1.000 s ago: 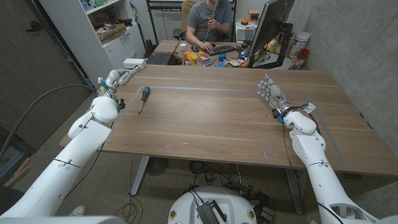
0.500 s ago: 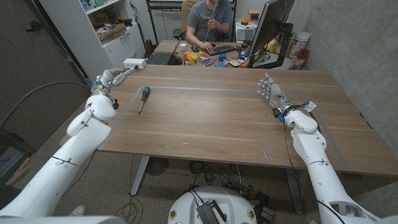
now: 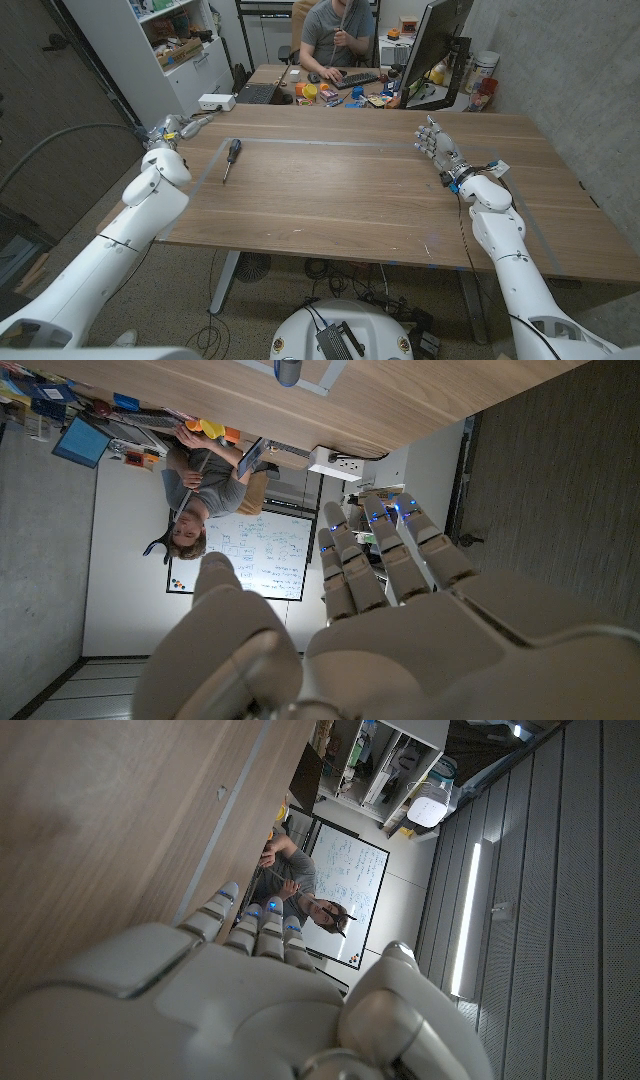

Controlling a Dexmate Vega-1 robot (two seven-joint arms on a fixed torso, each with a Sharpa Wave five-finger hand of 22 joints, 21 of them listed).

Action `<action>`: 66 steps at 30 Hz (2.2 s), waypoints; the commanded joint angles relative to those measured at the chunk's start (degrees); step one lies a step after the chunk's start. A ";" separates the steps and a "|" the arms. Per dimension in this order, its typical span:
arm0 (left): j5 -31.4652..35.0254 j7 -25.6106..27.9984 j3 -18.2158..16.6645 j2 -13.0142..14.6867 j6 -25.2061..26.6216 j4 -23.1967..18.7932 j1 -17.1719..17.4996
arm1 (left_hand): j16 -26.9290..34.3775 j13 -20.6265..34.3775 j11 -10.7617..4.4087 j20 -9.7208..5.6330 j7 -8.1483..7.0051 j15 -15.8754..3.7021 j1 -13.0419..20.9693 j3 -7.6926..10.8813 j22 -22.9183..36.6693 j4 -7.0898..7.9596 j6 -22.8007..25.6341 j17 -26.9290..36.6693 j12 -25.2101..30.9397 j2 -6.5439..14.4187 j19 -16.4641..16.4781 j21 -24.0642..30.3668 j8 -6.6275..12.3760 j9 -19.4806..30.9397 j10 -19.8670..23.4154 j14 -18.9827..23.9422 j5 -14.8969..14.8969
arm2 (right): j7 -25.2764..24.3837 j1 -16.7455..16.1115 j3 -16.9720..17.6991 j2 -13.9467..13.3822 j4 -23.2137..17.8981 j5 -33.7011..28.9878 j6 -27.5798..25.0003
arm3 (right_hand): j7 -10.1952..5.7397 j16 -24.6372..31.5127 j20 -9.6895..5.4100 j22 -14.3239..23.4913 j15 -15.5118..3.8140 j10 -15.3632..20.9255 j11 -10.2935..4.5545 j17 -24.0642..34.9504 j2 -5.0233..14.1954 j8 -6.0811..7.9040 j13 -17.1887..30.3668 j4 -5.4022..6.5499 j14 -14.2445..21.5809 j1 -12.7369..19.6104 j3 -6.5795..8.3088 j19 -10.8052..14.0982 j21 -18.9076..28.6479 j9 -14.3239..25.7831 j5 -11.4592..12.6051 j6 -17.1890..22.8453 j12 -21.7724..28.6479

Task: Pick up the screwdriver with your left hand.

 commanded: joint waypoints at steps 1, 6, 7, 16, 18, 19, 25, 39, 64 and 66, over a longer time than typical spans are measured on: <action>4.48 -3.57 9.50 0.38 3.23 7.86 -10.91 | 0.53 0.26 -0.09 -0.25 0.11 -5.12 0.93 -0.28 0.28 -0.47 1.18 0.23 0.61 -0.01 0.52 0.28 0.46 0.20 1.02 0.41 0.18 | 0.83 1.20 0.57 -0.52 2.63 0.21 1.81 | 0.38 0.20 0.22 0.10 0.04 0.65 -0.04 0.13 0.16 0.30 0.27 -0.31 0.39 0.65 0.26 0.37 0.47 0.22 -0.23 -0.17 0.23; 6.84 -4.86 13.71 0.05 3.21 12.06 -15.26 | 0.50 0.34 -0.23 -0.35 0.10 -5.00 1.05 -0.36 0.29 -0.49 1.99 0.26 0.90 -0.12 0.53 0.30 0.72 0.21 1.77 0.36 0.25 | 0.98 1.17 0.88 -0.79 2.92 0.26 2.16 | 0.34 0.18 0.28 0.09 0.09 0.68 -0.03 0.13 0.16 0.31 0.27 -0.34 0.34 0.68 0.26 0.37 0.47 0.22 -0.24 -0.18 0.24; 7.06 -5.09 14.25 -0.17 3.08 12.84 -15.88 | 0.52 0.35 -0.29 -0.36 0.11 -5.03 1.06 -0.37 0.29 -0.49 2.01 0.26 0.91 -0.14 0.55 0.31 0.72 0.21 1.79 0.41 0.27 | 1.10 1.17 0.88 -0.91 3.06 0.20 2.42 | 0.38 0.19 0.29 0.09 0.12 0.66 -0.08 0.13 0.16 0.32 0.27 -0.35 0.36 0.68 0.26 0.37 0.47 0.22 -0.24 -0.16 0.22; 9.63 -4.48 18.23 -2.80 2.44 19.50 -19.25 | 0.41 0.45 -0.19 -0.35 -0.07 -4.89 1.20 -0.48 0.31 -0.50 1.07 0.30 0.56 -0.27 0.50 0.32 0.25 0.20 1.02 0.17 0.38 | 1.62 1.56 1.30 -1.51 3.59 0.32 3.15 | 0.36 0.17 0.33 0.09 0.15 0.70 -0.07 0.12 0.16 0.29 0.27 -0.39 0.34 0.73 0.27 0.37 0.47 0.22 -0.26 -0.29 0.23; 9.80 -4.35 18.64 -3.35 2.26 20.54 -19.46 | 0.36 0.46 -0.19 -0.32 -0.12 -4.90 1.22 -0.50 0.31 -0.50 0.95 0.30 0.52 -0.28 0.48 0.31 0.19 0.20 0.93 0.06 0.40 | 1.69 1.73 1.26 -1.68 3.83 0.15 3.47 | 0.34 0.19 0.34 0.09 0.14 0.69 -0.09 0.12 0.16 0.29 0.27 -0.40 0.37 0.74 0.26 0.36 0.47 0.22 -0.27 -0.30 0.22; 10.16 -4.08 19.00 -3.59 2.27 21.10 -19.61 | 0.35 0.47 -0.19 -0.34 -0.19 -4.89 1.22 -0.50 0.31 -0.50 0.93 0.30 0.52 -0.29 0.51 0.33 0.18 0.19 0.94 0.03 0.40 | 1.74 1.80 1.27 -1.72 3.84 0.18 3.37 | 0.36 0.18 0.33 0.09 0.17 0.67 -0.10 0.12 0.16 0.29 0.27 -0.40 0.35 0.74 0.26 0.37 0.47 0.22 -0.27 -0.30 0.22; 10.69 -4.13 19.96 -4.48 2.10 23.70 -20.39 | 0.36 0.51 -0.24 -0.38 -0.13 -4.91 1.28 -0.54 0.32 -0.49 0.98 0.32 0.56 -0.30 0.76 0.44 0.16 0.19 1.07 0.06 0.47 | 2.20 2.31 1.15 -1.97 4.43 0.20 3.84 | 0.37 0.18 0.33 0.10 0.14 0.67 -0.04 0.12 0.13 0.28 0.27 -0.41 0.35 0.72 0.23 0.34 0.47 0.22 -0.30 -0.34 0.21; 11.18 -3.09 22.05 -7.09 0.83 31.84 -23.83 | 0.40 0.62 -0.30 -0.59 -0.01 -4.98 1.52 -0.62 0.34 -0.52 1.48 0.34 0.67 -0.37 0.86 0.51 0.26 0.19 1.41 0.23 0.65 | 3.04 3.58 0.67 -2.30 5.91 0.35 3.83 | 0.12 0.31 0.47 0.10 -0.24 0.83 -0.62 0.12 0.09 0.29 0.26 -0.46 0.78 0.72 0.18 0.36 0.48 0.21 -0.37 -0.40 0.25; 11.40 -2.92 27.18 -11.21 -1.82 45.94 -30.91 | 0.13 0.86 -0.67 -0.64 -0.48 -5.29 2.34 -0.97 0.34 -0.74 1.99 0.35 0.79 -1.00 0.84 0.53 0.22 0.18 1.82 -0.21 1.17 | 2.90 3.65 0.90 -3.23 6.23 -0.10 4.39 | 0.25 0.26 0.68 0.10 -0.43 1.05 -0.50 0.12 0.03 0.25 0.26 -0.51 0.79 0.66 0.08 0.31 0.47 0.20 -0.46 -0.60 0.30; 11.31 -2.56 27.53 -11.76 -2.37 47.37 -31.63 | 0.16 0.88 -0.98 -0.80 -0.44 -5.29 2.35 -0.99 0.34 -0.71 2.14 0.36 0.84 -0.99 0.96 0.58 0.25 0.18 1.93 -0.13 1.21 | 2.96 3.64 0.94 -3.19 6.25 -0.02 4.59 | 0.26 0.28 0.70 0.10 -0.48 1.08 -0.61 0.13 0.02 0.26 0.26 -0.51 0.85 0.64 0.06 0.30 0.47 0.20 -0.47 -0.61 0.31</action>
